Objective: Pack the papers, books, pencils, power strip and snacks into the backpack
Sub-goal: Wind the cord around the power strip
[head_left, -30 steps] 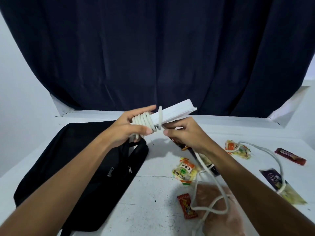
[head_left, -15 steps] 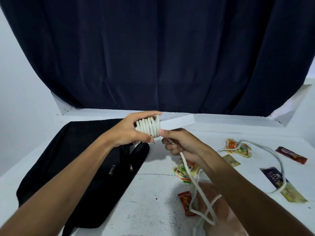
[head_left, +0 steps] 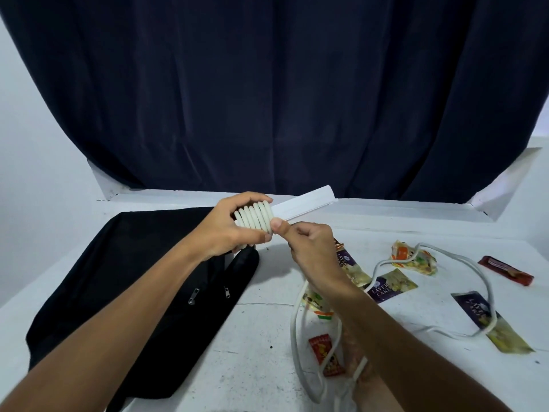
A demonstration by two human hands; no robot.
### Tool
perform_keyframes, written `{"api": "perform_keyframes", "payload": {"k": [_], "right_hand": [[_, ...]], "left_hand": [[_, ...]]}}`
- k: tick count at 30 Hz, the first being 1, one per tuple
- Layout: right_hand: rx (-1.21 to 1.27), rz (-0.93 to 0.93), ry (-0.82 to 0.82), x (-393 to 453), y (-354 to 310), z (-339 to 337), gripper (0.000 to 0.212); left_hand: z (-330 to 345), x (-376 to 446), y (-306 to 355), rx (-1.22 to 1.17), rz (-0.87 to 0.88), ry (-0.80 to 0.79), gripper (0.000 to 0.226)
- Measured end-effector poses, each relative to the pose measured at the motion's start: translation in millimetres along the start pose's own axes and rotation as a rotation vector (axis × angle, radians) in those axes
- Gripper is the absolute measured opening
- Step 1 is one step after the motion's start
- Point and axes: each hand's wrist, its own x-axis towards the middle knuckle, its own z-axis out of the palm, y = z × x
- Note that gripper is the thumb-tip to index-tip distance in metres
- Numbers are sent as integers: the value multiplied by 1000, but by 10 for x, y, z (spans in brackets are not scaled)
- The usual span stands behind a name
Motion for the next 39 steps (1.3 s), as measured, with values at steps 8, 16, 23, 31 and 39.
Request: {"api": "perform_keyframes", "payload": {"k": [8, 16, 23, 31, 39], "right_hand": [[139, 62, 30, -33, -33, 23, 47], [95, 39, 151, -3, -47, 44, 55], [132, 381, -204, -77, -322, -93, 11], [-692, -156, -41, -129, -655, -310, 16], [-378, -22, -64, 590, -376, -779, 15]], "left_hand": [[-86, 43, 167, 298, 70, -81, 98], [206, 115, -2, 560, 337, 172, 61], [-1, 255, 14, 608, 322, 290, 50], [-484, 305, -207, 1156, 239, 10, 67], [-140, -112, -135, 156, 96, -198, 71]]}}
